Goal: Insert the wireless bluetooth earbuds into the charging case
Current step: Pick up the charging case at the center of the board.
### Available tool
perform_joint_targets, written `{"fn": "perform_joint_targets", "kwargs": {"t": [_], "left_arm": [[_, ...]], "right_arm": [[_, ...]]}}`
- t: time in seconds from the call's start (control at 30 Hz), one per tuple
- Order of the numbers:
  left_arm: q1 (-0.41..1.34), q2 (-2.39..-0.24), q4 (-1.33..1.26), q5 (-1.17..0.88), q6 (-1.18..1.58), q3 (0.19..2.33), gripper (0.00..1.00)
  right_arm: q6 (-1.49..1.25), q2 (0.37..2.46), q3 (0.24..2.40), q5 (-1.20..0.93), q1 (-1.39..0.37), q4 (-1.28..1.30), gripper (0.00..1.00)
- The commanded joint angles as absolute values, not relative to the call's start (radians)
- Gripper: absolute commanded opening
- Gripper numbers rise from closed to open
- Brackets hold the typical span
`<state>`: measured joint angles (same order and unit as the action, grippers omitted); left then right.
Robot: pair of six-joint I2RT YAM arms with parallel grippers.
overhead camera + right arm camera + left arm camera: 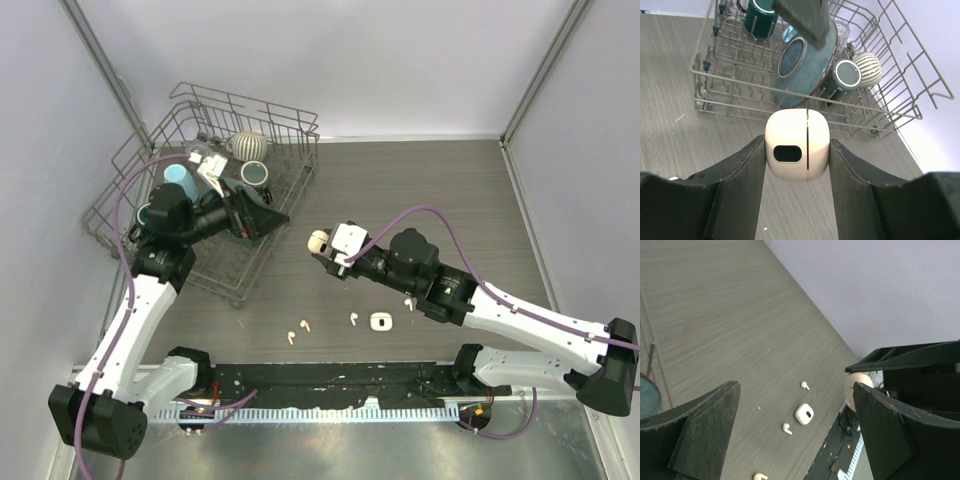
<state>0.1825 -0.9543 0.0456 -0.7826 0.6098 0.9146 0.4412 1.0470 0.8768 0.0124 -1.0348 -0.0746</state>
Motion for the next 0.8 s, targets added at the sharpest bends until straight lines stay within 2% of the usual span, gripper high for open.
{"fn": "perform_joint_targets", "kwargs": {"t": [0.0, 0.3, 0.77], "left_arm": [[0.285, -1.011, 0.097, -0.738, 0.509, 0.971, 0.98], [0.431, -1.069, 0.104, -0.707, 0.469, 1.006, 0.95], [0.437, -1.015, 0.175, -0.775, 0.440, 0.992, 0.93]], "right_arm": [[0.448, 1.011, 0.914, -0.061, -1.042, -0.080, 0.01], [0.465, 1.029, 0.923, -0.040, -1.042, -0.069, 0.01], [0.483, 1.065, 0.908, 0.028, -1.042, -0.127, 0.01]]}}
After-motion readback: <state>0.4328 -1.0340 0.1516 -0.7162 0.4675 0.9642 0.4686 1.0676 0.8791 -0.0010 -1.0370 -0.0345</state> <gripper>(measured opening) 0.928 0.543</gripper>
